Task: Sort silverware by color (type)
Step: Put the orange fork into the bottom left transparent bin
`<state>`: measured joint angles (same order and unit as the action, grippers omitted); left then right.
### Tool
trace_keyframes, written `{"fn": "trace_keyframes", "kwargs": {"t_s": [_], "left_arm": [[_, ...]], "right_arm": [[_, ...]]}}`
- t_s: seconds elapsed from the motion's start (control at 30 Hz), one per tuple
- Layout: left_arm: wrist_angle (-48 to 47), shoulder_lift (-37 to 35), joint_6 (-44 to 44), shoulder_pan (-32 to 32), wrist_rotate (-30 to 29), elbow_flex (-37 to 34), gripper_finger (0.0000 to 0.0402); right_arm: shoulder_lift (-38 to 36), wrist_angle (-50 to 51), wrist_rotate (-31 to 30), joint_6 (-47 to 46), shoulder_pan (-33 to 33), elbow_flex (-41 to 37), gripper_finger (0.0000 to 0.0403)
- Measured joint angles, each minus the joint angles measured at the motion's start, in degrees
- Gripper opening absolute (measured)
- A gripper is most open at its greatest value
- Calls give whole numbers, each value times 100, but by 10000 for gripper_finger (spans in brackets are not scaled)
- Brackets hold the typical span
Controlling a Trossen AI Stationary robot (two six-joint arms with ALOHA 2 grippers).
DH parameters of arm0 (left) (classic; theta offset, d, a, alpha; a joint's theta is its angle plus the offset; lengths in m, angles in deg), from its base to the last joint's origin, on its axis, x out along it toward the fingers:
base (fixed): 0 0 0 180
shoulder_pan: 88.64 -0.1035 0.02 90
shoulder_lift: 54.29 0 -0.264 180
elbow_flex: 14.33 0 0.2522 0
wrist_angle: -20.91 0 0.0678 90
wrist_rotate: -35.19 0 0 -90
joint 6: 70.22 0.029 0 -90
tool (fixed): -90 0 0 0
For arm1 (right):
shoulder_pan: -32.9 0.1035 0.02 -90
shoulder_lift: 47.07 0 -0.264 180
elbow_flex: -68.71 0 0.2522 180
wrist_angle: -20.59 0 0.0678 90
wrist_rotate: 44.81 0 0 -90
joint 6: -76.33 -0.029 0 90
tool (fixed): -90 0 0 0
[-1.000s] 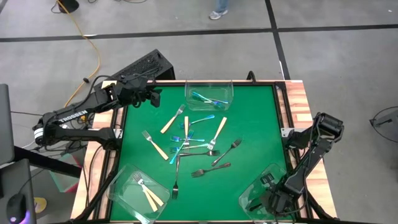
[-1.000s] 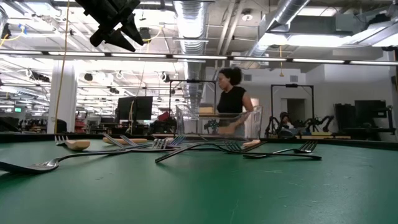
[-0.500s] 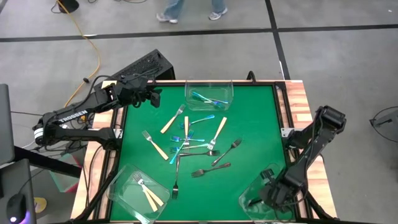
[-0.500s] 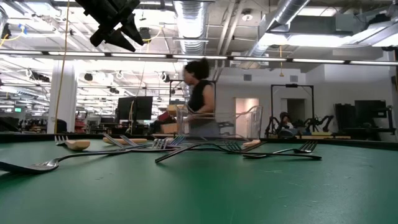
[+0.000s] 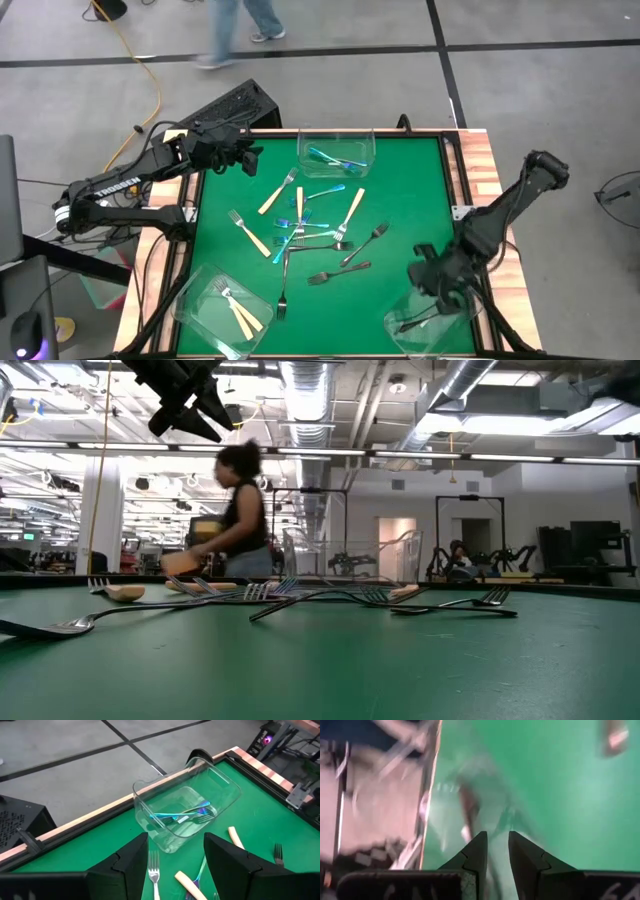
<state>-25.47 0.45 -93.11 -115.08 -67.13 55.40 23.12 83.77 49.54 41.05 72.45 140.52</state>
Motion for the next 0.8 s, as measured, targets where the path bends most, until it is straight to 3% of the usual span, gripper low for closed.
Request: {"fn": "trace_keyframes", "kwargs": {"t_s": [0.37, 0.57, 0.8], "left_arm": [[31, -9, -32, -2, 503, 0, 176], [48, -87, -28, 0, 866, 0, 176], [179, -297, -26, 2, 1063, 0, 176]], "right_arm": [[-533, -903, -1031, 1241, -1683, 6, 98], [-365, -1720, -1065, 2163, -2479, 6, 98], [129, -2834, -1051, 2618, -3155, 6, 98]]}}
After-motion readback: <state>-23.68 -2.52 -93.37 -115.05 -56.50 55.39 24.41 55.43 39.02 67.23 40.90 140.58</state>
